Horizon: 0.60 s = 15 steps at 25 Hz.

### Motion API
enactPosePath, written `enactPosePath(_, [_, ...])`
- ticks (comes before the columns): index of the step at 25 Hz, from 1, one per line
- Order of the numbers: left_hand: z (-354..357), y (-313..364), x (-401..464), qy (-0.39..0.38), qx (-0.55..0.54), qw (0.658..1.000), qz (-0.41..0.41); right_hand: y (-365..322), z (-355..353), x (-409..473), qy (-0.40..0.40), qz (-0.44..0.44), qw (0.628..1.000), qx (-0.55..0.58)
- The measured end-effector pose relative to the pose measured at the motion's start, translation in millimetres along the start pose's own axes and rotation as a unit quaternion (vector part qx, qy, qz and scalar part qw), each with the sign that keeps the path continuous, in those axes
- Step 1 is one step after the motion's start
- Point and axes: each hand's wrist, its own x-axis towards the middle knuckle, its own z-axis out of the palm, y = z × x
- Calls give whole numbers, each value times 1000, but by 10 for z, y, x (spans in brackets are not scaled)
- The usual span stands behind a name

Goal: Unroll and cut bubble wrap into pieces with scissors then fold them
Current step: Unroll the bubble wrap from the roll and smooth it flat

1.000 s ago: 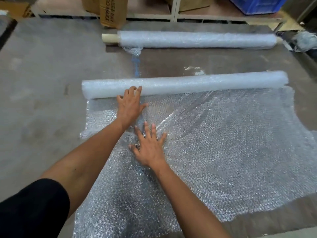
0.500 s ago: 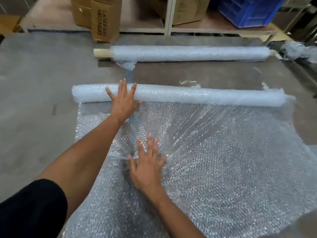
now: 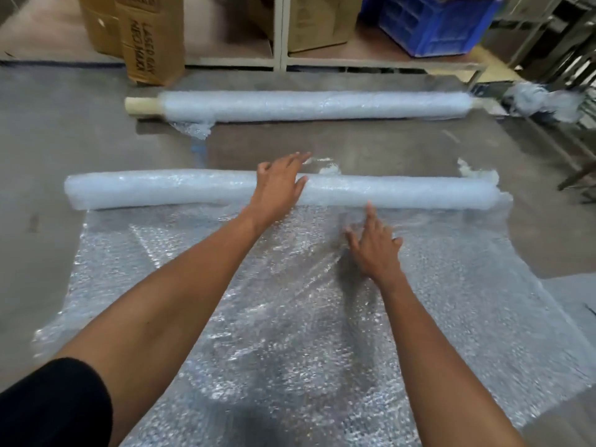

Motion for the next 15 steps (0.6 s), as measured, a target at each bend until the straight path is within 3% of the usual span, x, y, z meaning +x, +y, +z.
enactPosePath(5, [404, 888, 624, -161, 15, 987, 2, 377, -28, 188, -31, -88, 993, -75])
enactPosePath(8, [660, 1207, 723, -245, 53, 968, -12, 650, -95, 281, 35, -123, 989, -75])
enactPosePath(11, [777, 1313, 726, -214, 124, 969, 31, 928, -131, 404, 17, -138, 988, -64])
enactPosePath(15, [827, 1269, 950, -187, 100, 977, -3, 1139, -99, 448, -7, -178, 983, -39])
